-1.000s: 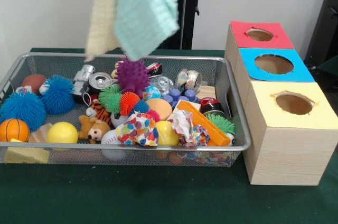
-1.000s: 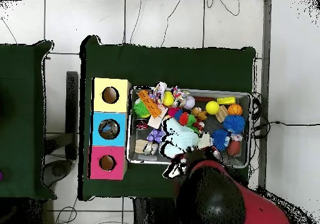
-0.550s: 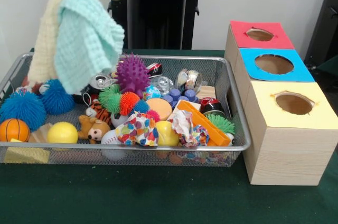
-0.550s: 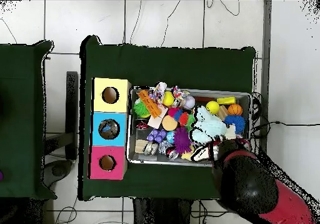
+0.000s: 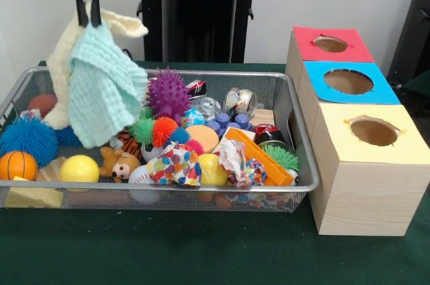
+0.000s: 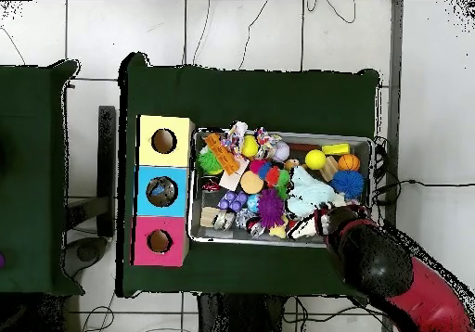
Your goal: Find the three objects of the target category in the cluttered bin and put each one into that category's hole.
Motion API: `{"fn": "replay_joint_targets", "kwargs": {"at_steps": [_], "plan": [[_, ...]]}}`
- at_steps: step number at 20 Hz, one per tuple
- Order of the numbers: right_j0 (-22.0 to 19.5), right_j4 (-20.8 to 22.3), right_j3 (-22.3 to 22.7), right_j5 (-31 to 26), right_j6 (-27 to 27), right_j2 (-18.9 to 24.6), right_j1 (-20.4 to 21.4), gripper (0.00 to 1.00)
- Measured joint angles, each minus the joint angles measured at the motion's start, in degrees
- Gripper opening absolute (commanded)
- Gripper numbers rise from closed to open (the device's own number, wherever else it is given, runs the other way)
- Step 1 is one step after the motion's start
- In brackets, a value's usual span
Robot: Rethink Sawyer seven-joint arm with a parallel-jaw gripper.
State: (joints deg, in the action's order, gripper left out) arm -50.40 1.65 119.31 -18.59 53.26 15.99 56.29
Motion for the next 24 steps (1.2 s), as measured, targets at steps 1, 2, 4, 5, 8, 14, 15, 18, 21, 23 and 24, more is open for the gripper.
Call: {"fn": "replay_joint_targets", "kwargs": {"at_steps": [1, 2, 4, 5, 8, 14, 15, 18, 21, 23, 24], "plan": [[-0.5, 1.1, 0.0, 0.8, 0.0, 0.7, -1.0, 0.0], [-0.9, 2.3, 0.0, 1.6, 0.0, 1.3, -2.0, 0.0], [-1.3, 3.7, 0.0, 2.6, 0.0, 1.9, -3.3, 0.0], [-1.6, 4.5, 0.0, 3.0, 0.0, 2.2, -4.0, 0.0], [-2.3, 6.6, 0.0, 4.2, 0.0, 3.0, -5.9, 0.0], [-4.4, 11.0, -0.1, 5.2, 0.0, 4.4, -10.1, 0.0], [-4.7, 11.5, -0.1, 5.3, 0.0, 4.5, -10.6, 0.0], [-5.7, 13.4, -0.6, 5.3, 0.0, 4.7, -12.8, 0.0], [-6.9, 15.4, -1.4, 5.3, 0.0, 5.3, -15.2, 0.0], [-7.7, 16.8, -2.3, 5.3, 0.0, 5.8, -17.0, 0.0], [-7.9, 17.0, -2.5, 5.3, 0.0, 5.9, -17.3, 0.0]]}}
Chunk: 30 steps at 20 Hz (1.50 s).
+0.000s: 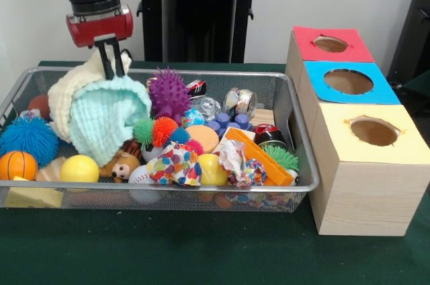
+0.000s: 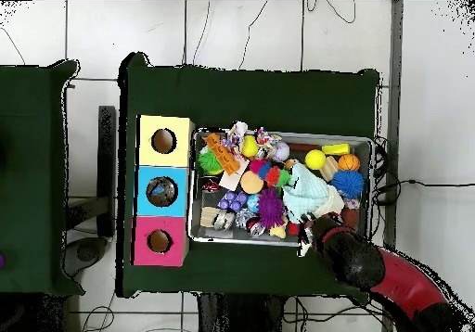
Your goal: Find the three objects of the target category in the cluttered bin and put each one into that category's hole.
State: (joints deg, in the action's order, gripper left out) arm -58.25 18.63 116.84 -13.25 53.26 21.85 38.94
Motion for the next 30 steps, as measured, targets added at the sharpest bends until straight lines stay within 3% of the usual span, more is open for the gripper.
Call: {"fn": "replay_joint_targets", "kwargs": {"at_steps": [11, 18, 19, 30], "plan": [[-2.0, 4.6, -6.7, 0.0, 0.0, 4.0, -7.8, 0.0], [-2.1, 5.4, -9.5, 0.0, 0.0, 5.7, -10.0, 0.0], [-2.1, 5.4, -10.5, 0.0, 0.0, 6.0, -10.6, 1.0], [-1.8, 5.4, -12.2, 0.0, 0.0, 6.0, -10.8, 1.0]]}}
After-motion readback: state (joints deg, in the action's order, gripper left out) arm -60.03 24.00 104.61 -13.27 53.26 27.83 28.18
